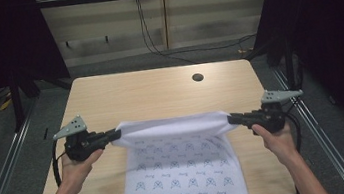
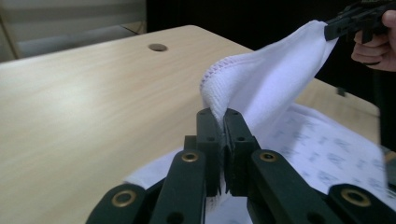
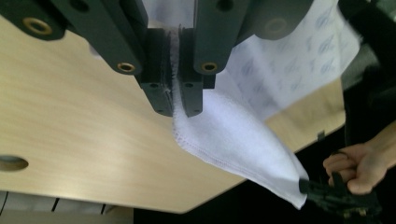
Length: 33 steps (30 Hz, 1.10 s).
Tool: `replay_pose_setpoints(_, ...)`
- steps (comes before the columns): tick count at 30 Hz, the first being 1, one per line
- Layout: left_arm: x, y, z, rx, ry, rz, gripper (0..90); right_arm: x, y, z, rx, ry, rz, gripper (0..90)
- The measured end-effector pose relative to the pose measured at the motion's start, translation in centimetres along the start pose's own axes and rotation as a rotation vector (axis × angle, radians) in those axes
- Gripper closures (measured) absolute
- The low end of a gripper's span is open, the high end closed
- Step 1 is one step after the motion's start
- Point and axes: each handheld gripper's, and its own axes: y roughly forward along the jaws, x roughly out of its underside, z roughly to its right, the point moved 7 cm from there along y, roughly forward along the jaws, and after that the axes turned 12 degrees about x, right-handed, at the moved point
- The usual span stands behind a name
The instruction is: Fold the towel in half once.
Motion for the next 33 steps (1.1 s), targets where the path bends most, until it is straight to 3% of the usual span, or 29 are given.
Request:
replay_pose_setpoints(2,0.4,0.1,1.2,0.023,0.004,0.01,87.0,0.3,-1.9,-1.1,0.016,-0.037,-0.006,85.4)
replay_pose_setpoints(5,1.3,0.4,2.6,0.065,-0.001,-0.003,87.1,0.5,-3.9,-2.3,-0.001,-0.028,0.028,85.4)
replay_pose_setpoints(6,3.0,0.8,3.7,0.082,-0.022,-0.07,87.1,1.9,-5.0,-3.3,0.0,-0.032,0.003,85.5)
replay_pose_setpoints(7,4.0,1.0,4.2,0.098,-0.037,-0.098,87.1,3.0,-5.1,-3.9,-0.016,-0.025,-0.024,85.5)
replay_pose_setpoints(9,6.3,1.4,5.1,0.113,-0.055,-0.167,87.1,6.0,-4.7,-4.7,-0.019,-0.025,-0.114,85.5)
replay_pose_setpoints(10,6.3,1.4,5.1,0.113,-0.055,-0.167,87.1,6.0,-4.7,-4.7,-0.019,-0.025,-0.114,85.5)
replay_pose_setpoints(11,8.1,1.6,6.0,0.136,-0.071,-0.206,87.1,9.0,-3.9,-5.4,-0.032,-0.013,-0.205,85.4)
replay_pose_setpoints(14,10.3,1.9,6.7,0.158,-0.101,-0.29,87.0,12.2,-3.2,-6.0,-0.04,-0.004,-0.296,85.4)
replay_pose_setpoints(15,10.3,1.9,6.7,0.158,-0.101,-0.29,87.0,12.8,-3.1,-6.1,-0.051,0.014,-0.31,85.5)
replay_pose_setpoints(16,11.2,2.0,6.6,0.148,-0.104,-0.326,87.0,13.4,-2.9,-6.1,-0.046,0.027,-0.339,85.4)
replay_pose_setpoints(17,11.7,2.0,6.4,0.148,-0.114,-0.344,87.0,13.9,-2.8,-6.1,-0.028,0.008,-0.368,85.5)
replay_pose_setpoints(20,12.4,2.2,6.0,0.139,-0.128,-0.379,87.0,13.7,-2.2,-5.7,-0.032,0.01,-0.374,85.5)
replay_pose_setpoints(23,12.9,2.9,5.4,0.124,-0.151,-0.422,87.0,14.8,-0.8,-5.1,-0.015,-0.006,-0.451,85.5)
replay_pose_setpoints(27,12.9,3.0,5.1,0.121,-0.144,-0.422,87.2,14.9,-0.5,-5.1,-0.009,-0.018,-0.462,85.8)
replay_pose_setpoints(29,12.7,3.2,4.6,0.111,-0.113,-0.418,87.2,14.8,-0.3,-5.0,-0.004,-0.024,-0.458,86.1)
replay_pose_setpoints(33,12.1,3.7,2.2,0.08,-0.126,-0.383,87.5,14.0,1.0,-4.3,0.013,-0.035,-0.444,86.3)
